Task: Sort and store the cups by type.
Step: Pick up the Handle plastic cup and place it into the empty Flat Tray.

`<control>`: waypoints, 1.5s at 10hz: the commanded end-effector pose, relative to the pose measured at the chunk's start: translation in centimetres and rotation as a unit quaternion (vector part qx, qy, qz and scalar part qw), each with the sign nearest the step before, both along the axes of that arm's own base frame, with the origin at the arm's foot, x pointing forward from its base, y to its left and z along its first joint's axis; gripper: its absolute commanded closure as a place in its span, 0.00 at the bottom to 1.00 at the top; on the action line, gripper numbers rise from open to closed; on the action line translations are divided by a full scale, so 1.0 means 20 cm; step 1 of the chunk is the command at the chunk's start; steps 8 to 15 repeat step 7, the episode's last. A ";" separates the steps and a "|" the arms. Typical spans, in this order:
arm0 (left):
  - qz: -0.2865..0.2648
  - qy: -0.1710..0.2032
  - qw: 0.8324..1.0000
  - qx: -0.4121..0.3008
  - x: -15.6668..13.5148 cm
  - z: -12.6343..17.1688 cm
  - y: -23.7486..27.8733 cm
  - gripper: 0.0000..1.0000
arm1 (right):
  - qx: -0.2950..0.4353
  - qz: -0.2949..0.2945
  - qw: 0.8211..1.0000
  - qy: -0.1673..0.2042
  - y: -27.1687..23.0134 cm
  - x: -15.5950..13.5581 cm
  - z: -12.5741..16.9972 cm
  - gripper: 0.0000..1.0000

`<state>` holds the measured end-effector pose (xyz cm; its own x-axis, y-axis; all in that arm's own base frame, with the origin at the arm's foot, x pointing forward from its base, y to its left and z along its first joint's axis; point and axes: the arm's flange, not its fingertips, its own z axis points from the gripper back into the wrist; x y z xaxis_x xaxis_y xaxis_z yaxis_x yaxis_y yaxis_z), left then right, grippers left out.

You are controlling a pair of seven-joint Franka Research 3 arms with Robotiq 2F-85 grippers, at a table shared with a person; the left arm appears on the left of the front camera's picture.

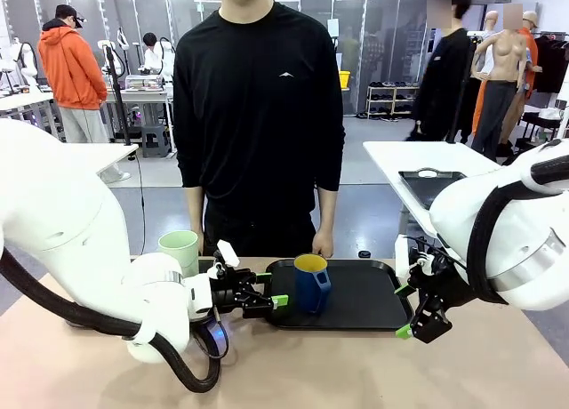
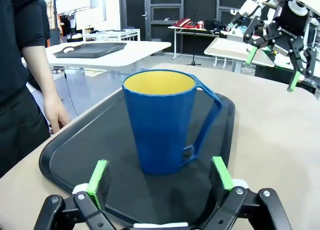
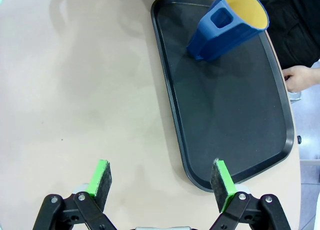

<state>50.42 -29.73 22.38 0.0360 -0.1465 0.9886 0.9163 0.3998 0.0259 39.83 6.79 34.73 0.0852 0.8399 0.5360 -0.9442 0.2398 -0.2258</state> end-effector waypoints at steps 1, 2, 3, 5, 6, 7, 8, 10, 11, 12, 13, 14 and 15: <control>0.002 -0.008 1.000 0.003 0.00 -0.02 -0.01 0.00 | 0.000 0.005 1.000 -0.002 0.00 0.00 0.00 0.00; 0.002 -0.008 1.000 0.003 0.00 -0.02 -0.01 0.00 | 0.000 0.005 1.000 -0.002 0.00 0.00 0.00 0.00; 0.002 -0.008 1.000 0.003 0.00 -0.02 -0.01 0.00 | 0.000 0.005 1.000 -0.002 0.00 0.00 0.00 0.00; 0.002 -0.008 1.000 0.003 0.00 -0.02 -0.01 0.00 | 0.000 0.005 1.000 -0.002 0.00 0.00 0.00 0.00; 0.002 -0.008 1.000 0.003 0.00 -0.02 -0.01 0.00 | 0.000 0.005 1.000 -0.002 0.00 0.00 0.00 0.00; 0.002 -0.008 1.000 0.003 0.00 -0.02 -0.01 0.00 | 0.000 0.005 1.000 -0.002 0.00 0.00 0.00 0.00; 0.002 -0.008 1.000 0.003 0.00 -0.02 -0.01 0.00 | 0.000 0.005 1.000 -0.002 0.00 0.00 0.00 0.00; 0.002 -0.008 1.000 0.003 0.00 -0.02 -0.01 0.00 | 0.000 0.005 1.000 -0.002 0.00 0.00 0.00 0.00; 0.002 -0.008 1.000 0.003 0.00 -0.02 -0.01 0.00 | 0.000 0.005 1.000 -0.002 0.00 0.00 0.00 0.00; 0.002 -0.008 1.000 0.003 0.00 -0.02 -0.01 0.00 | 0.000 0.005 1.000 -0.002 0.00 0.00 0.00 0.00; 0.002 -0.008 1.000 0.003 0.00 -0.02 -0.01 0.00 | 0.000 0.005 1.000 -0.002 0.00 0.00 0.00 0.00; 0.002 -0.008 1.000 0.003 0.00 -0.02 -0.01 0.00 | 0.000 0.005 1.000 -0.002 0.00 0.00 0.00 0.00; 0.002 -0.008 1.000 0.003 0.00 -0.02 -0.01 0.00 | 0.000 0.005 1.000 -0.002 0.00 0.00 0.00 0.00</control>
